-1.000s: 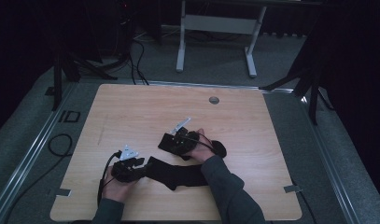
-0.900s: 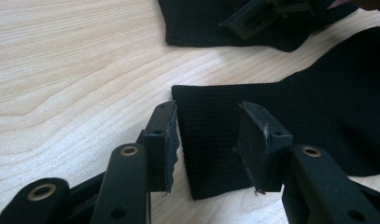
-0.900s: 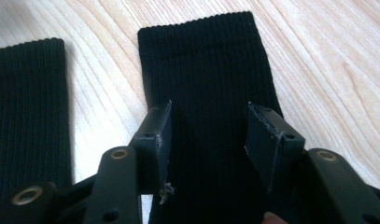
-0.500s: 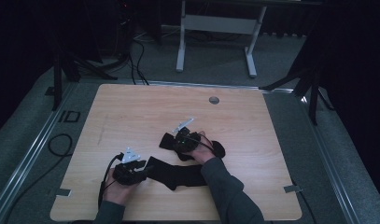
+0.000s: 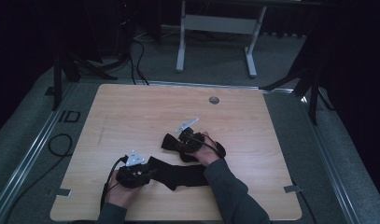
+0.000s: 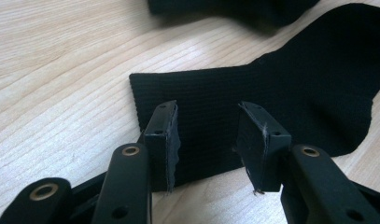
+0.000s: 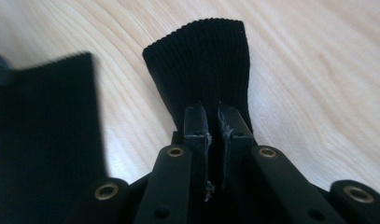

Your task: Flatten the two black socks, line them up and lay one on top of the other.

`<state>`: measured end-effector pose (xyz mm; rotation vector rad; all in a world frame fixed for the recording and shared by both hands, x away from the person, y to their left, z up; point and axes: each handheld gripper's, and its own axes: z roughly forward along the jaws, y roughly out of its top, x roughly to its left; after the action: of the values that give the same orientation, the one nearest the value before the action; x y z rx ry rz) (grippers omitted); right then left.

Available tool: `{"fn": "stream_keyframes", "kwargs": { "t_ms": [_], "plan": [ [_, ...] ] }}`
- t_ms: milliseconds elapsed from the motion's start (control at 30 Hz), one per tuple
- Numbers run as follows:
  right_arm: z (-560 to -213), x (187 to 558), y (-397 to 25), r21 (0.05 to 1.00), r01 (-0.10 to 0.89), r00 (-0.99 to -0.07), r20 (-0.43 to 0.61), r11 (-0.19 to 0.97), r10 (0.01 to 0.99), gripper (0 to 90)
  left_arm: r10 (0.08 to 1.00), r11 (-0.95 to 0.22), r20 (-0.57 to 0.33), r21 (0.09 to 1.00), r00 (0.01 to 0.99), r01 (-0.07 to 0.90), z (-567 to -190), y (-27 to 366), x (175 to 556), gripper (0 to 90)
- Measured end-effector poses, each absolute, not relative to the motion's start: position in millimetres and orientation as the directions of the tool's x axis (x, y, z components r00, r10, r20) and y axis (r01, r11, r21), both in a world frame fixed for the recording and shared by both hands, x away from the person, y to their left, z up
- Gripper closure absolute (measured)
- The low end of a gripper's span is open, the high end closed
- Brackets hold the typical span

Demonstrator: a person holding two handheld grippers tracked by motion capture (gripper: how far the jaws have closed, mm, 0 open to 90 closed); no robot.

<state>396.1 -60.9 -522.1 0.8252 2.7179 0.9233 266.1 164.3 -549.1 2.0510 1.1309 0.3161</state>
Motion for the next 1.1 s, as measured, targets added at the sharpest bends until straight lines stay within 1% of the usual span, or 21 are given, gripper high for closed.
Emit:
{"fn": "stream_keyframes", "kwargs": {
  "t_ms": [100, 233, 333, 533, 633, 700, 767, 900, 933, 1100],
  "plan": [
    [-504, 389, -69, 0.643, 0.436, -0.837, 0.034, 0.630, 0.545, 83.4, 0.805, -0.325, -0.132, 0.717, 0.578, 0.616, -549, 164, 265, 59.2],
    [-479, 378, -80, 0.677, 0.416, -0.839, 0.028, 0.607, 0.543, 83.4, 0.799, -0.341, -0.126, 0.711, 0.588, 0.615, -551, 161, 265, 62.1],
    [-462, 372, -86, 0.701, 0.388, -0.841, 0.005, 0.598, 0.540, 83.3, 0.795, -0.355, -0.117, 0.707, 0.596, 0.612, -551, 158, 264, 64.3],
    [-433, 360, -93, 0.737, 0.339, -0.849, -0.030, 0.585, 0.528, 83.3, 0.788, -0.373, -0.109, 0.699, 0.606, 0.611, -553, 155, 264, 64.6],
    [-421, 353, -95, 0.745, 0.310, -0.853, -0.056, 0.591, 0.518, 83.2, 0.798, -0.385, -0.092, 0.682, 0.596, 0.621, -556, 152, 265, 65.5],
    [-417, 349, -98, 0.750, 0.296, -0.854, -0.069, 0.592, 0.515, 83.2, 0.802, -0.387, -0.084, 0.682, 0.591, 0.621, -556, 150, 264, 65.8],
    [-413, 344, -100, 0.747, 0.279, -0.847, -0.104, 0.603, 0.521, 83.2, 0.806, -0.395, -0.066, 0.679, 0.588, 0.618, -556, 148, 263, 65.9],
    [-406, 336, -108, 0.748, 0.275, -0.842, -0.116, 0.604, 0.527, 83.2, 0.821, -0.389, -0.053, 0.678, 0.569, 0.624, -557, 145, 261, 67.4],
    [-404, 334, -109, 0.749, 0.276, -0.841, -0.115, 0.603, 0.529, 83.2, 0.834, -0.376, -0.050, 0.678, 0.550, 0.632, -557, 142, 259, 67.5],
    [-395, 325, -115, 0.758, 0.275, -0.838, -0.113, 0.592, 0.534, 83.2, 0.845, -0.357, -0.060, 0.676, 0.531, 0.645, -556, 136, 258, 67.4]
  ]
}}
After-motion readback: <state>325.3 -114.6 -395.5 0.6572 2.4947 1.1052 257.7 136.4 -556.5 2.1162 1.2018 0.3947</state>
